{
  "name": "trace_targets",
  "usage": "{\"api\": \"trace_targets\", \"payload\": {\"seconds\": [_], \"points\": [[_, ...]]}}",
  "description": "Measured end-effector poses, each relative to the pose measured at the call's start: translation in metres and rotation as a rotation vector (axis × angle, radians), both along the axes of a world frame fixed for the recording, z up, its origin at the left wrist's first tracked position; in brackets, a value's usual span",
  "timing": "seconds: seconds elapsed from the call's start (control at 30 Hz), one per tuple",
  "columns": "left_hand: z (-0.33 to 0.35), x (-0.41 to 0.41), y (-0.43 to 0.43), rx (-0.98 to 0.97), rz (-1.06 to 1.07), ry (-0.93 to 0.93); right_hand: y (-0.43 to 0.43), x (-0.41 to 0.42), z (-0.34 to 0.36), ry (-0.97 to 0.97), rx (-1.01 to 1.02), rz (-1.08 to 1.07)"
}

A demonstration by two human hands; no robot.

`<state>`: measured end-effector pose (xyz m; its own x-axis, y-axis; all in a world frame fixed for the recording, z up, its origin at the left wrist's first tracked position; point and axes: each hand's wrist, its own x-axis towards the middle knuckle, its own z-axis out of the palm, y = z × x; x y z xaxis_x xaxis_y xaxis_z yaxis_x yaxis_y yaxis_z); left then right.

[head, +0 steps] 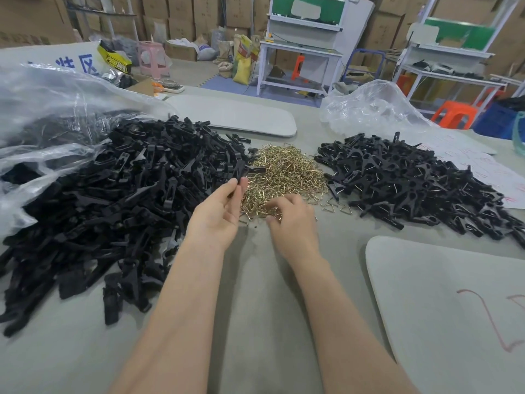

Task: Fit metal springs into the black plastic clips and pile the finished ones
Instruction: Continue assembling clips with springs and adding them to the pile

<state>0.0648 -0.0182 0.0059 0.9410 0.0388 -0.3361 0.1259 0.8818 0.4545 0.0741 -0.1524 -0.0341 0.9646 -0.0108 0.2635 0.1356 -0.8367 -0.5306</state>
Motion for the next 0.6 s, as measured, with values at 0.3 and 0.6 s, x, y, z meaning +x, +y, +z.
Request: {"api": "trace_targets", "payload": {"seconds": [0.3,0.6], "points": [[-0.004,0.001,-0.002,0.113,-0.089,0.013,-0.015,0.003,0.008,-0.121,0.243,-0.143],[-0.001,0.001,-0.004,-0.014,-0.157,-0.042,-0.026,0.007,0.011,0.044,0.122,-0.187]]}}
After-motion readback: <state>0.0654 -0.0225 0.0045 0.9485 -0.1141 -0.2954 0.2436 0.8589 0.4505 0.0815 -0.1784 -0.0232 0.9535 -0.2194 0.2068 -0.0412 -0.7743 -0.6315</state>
